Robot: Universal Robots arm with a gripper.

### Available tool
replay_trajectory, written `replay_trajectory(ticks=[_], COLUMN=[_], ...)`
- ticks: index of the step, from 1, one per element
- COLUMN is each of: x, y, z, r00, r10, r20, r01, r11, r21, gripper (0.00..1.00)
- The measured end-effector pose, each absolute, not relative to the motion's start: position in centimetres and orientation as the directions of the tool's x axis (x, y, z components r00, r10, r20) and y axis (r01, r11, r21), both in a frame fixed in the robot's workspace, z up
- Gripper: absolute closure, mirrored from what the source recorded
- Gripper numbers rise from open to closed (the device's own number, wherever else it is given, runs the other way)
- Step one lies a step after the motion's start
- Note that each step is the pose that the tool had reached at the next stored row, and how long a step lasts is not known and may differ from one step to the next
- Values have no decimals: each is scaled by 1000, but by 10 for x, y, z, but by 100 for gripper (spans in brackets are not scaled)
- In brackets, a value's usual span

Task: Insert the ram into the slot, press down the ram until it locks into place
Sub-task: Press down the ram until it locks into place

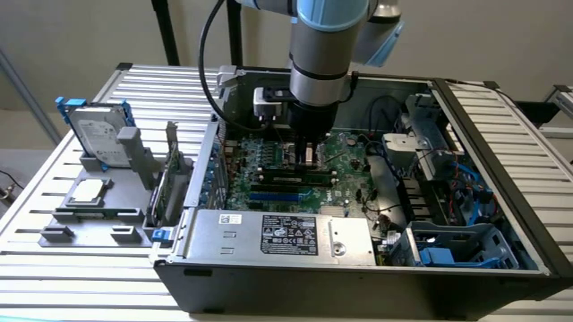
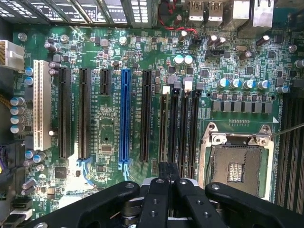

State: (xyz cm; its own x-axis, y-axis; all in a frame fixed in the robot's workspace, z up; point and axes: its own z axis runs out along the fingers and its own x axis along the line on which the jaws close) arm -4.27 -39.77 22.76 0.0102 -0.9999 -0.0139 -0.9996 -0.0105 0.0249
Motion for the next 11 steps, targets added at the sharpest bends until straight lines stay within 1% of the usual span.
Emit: replay_trajectory(ticks=[2,8,11], x=[-43,-43,-43], y=[-398,-398,-398], z=[229,247,249], r00=[10,10,10], r10=[-1000,-1000,-1000], r20=[-16,-14,-14], r01=[-1000,-1000,-1000], r11=[-11,-10,-11], r21=[24,25,25], gripper=[90,90,90])
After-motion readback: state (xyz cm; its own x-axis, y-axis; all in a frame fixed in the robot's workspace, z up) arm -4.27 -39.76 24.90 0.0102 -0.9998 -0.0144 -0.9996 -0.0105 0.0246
